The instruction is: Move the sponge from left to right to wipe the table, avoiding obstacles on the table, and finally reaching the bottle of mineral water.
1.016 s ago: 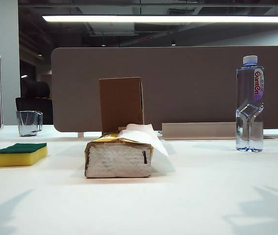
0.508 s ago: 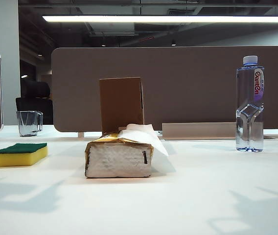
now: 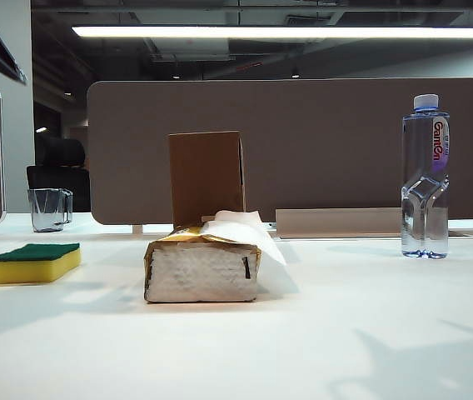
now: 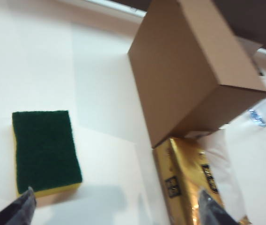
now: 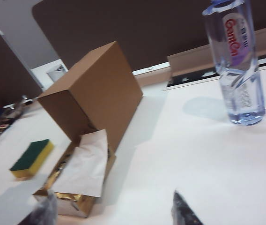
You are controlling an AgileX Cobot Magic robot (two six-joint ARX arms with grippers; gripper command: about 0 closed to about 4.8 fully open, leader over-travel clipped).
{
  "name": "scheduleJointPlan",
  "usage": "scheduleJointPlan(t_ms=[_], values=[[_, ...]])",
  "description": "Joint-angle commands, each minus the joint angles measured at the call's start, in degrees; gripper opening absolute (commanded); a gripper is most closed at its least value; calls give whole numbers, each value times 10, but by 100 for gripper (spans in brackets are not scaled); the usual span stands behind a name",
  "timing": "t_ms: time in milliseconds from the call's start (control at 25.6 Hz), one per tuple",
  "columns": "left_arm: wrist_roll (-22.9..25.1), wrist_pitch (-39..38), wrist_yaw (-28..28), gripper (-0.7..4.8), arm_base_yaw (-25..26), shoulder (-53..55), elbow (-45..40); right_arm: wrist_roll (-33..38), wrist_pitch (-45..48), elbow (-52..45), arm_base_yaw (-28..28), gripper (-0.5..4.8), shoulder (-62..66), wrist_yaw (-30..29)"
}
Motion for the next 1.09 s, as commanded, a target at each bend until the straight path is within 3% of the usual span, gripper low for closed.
scheduleJointPlan(t_ms=[39,430,547,704,1094], values=[[7,9,-2,479,0,38,21,29,5,8,0,313,2,-25],[19,40,-11,479,12,160,43,46,6,33,0,319,49,-50],[19,49,-9,479,34,195,43,45,6,60,0,377,90,-62],[19,62,16,479,57,230,43,41,6,96,0,379,137,-69],[19,90,28,479,57,282,43,26,15,129,0,379,200,-83]])
